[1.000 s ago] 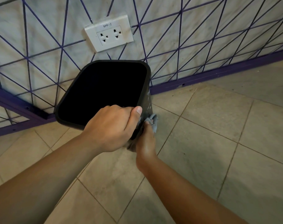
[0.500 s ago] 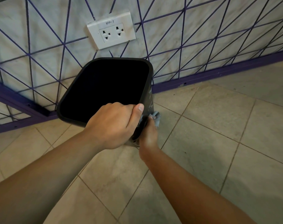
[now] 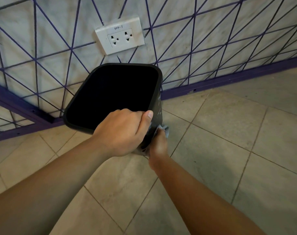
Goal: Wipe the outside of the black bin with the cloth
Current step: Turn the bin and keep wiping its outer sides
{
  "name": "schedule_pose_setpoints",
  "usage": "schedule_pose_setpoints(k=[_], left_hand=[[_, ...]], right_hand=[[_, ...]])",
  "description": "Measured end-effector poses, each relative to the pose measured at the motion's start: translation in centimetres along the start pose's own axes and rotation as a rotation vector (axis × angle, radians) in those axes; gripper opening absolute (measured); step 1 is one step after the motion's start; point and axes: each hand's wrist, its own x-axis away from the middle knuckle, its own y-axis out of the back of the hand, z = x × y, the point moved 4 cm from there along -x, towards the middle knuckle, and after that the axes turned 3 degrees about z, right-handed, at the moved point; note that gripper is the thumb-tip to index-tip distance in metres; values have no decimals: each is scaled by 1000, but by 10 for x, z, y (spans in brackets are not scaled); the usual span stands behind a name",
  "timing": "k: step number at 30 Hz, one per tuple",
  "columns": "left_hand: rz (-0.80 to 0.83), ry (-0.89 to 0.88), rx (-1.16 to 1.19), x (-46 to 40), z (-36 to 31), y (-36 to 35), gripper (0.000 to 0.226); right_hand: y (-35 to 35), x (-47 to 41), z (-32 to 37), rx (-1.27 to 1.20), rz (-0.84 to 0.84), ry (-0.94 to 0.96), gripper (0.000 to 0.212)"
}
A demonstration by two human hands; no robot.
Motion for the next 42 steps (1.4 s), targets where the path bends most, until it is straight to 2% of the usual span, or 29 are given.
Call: schedule_pose_setpoints(k=[5, 6, 9, 15, 20, 23, 25, 27, 29, 34, 36, 38, 42], left_hand=[[20, 22, 16, -1, 2, 1, 50], [17, 24, 11, -1, 1, 1, 50], [2, 17, 6, 1, -1, 0, 49], [10, 18, 8, -1, -1, 1, 48], [2, 28, 8, -1, -1, 1, 51], [-9, 69, 26, -1, 2, 1, 52], [-4, 82, 51, -2, 4, 1, 51], [2, 74, 62, -2, 4, 1, 51], [0, 60, 45, -4, 2, 2, 52], [27, 53, 45, -1, 3, 1, 51], [9, 45, 40, -2, 2, 2, 51], [1, 48, 52, -4, 3, 2, 52], [37, 54, 100, -6, 6, 0, 50]], right_hand=[[-2, 11, 4, 42, 66, 67, 33], [0, 10, 5, 39, 39, 75, 33], [-3, -2, 5, 67, 19, 119, 50], [-1, 2, 6, 77, 42, 163, 44], [1, 13, 11, -1, -1, 58, 47], [-6, 34, 15, 24, 32, 99, 44], [-24, 52, 17, 37, 61, 157, 55], [-34, 52, 13, 74, -17, 247, 73], [-35, 36, 6, 92, -53, 311, 78], [-38, 63, 19, 50, -18, 247, 83], [-38, 55, 16, 17, -58, 231, 81], [-36, 45, 19, -26, -100, 186, 87], [-40, 58, 34, -3, 0, 146, 58]])
